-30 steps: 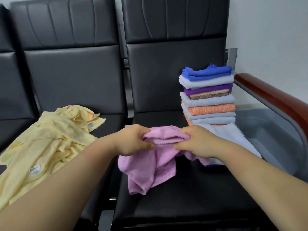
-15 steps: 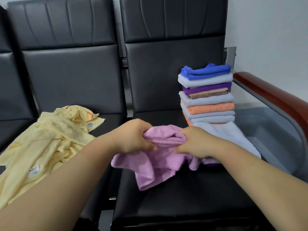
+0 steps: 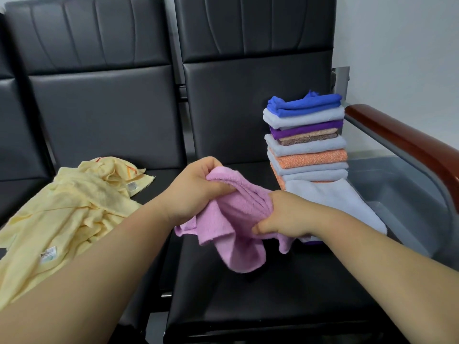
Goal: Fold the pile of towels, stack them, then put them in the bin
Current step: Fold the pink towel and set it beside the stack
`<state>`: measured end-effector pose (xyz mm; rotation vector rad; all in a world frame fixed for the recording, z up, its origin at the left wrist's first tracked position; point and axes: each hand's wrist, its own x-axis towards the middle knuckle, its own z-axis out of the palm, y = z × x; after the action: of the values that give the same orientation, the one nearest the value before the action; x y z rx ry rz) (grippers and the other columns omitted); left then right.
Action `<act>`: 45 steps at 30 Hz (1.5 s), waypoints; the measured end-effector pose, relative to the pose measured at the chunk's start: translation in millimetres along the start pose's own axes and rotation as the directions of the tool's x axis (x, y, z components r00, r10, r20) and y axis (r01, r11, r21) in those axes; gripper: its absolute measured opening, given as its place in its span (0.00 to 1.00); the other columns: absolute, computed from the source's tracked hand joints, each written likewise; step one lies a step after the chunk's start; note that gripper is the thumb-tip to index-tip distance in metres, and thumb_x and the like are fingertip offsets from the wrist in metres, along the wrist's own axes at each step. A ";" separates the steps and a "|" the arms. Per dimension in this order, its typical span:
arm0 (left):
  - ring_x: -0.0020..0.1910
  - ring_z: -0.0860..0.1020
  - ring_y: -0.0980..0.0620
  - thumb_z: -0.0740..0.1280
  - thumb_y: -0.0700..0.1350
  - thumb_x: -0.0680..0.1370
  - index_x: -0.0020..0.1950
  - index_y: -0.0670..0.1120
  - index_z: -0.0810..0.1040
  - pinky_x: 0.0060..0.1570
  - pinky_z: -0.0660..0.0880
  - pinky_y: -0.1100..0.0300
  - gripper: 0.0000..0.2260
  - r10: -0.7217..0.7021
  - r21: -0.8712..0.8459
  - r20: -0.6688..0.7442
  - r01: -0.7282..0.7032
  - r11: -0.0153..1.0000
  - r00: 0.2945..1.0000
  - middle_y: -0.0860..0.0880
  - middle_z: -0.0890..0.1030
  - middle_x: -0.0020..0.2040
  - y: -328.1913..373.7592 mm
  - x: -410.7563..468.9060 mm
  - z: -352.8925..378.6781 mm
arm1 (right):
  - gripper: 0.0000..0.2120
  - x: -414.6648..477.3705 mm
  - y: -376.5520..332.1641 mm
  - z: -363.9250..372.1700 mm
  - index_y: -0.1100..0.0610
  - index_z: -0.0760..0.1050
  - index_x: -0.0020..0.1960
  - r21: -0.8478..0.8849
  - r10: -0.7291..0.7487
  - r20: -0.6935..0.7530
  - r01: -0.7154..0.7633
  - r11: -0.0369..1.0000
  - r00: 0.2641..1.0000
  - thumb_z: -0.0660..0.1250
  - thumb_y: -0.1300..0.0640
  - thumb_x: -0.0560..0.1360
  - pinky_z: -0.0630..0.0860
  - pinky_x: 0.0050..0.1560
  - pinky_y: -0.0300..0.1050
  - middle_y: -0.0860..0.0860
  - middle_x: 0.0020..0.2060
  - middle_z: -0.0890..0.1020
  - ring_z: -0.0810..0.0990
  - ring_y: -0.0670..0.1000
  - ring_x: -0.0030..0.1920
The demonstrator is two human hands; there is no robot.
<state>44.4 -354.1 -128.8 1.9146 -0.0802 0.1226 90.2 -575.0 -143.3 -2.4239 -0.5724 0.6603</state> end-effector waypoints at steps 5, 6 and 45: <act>0.39 0.81 0.54 0.81 0.48 0.68 0.45 0.49 0.82 0.44 0.78 0.57 0.11 -0.113 0.664 0.204 -0.053 0.746 0.973 0.51 0.85 0.41 -2.0 -2.7 1.0 | 0.14 7.1 7.4 -8.2 0.59 0.75 0.45 -0.107 0.004 -0.017 -0.006 0.994 1.000 0.76 0.50 0.73 0.70 0.27 0.39 0.52 0.25 0.81 0.76 0.47 0.23; 0.38 0.80 0.53 0.81 0.49 0.69 0.45 0.47 0.82 0.43 0.78 0.58 0.11 -0.146 0.690 0.234 -0.059 0.721 0.961 0.51 0.84 0.40 -4.2 -2.5 0.1 | 0.12 6.1 7.2 -10.8 0.57 0.75 0.42 -0.085 -0.015 -0.021 0.013 0.996 1.000 0.76 0.52 0.73 0.69 0.24 0.38 0.52 0.26 0.81 0.76 0.48 0.23; 0.50 0.85 0.44 0.74 0.32 0.74 0.58 0.38 0.80 0.52 0.82 0.53 0.14 -0.031 -0.206 0.040 0.039 0.978 0.999 0.41 0.86 0.51 23.9 -10.4 10.1 | 0.11 4.8 8.0 -12.3 0.54 0.82 0.45 -0.001 -0.180 -0.117 0.181 0.984 0.977 0.81 0.54 0.67 0.82 0.44 0.43 0.49 0.39 0.87 0.84 0.47 0.40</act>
<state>31.7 -371.7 -111.1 1.7091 -0.0810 0.0530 102.9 -583.4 -140.8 -2.3486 -0.7279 0.4410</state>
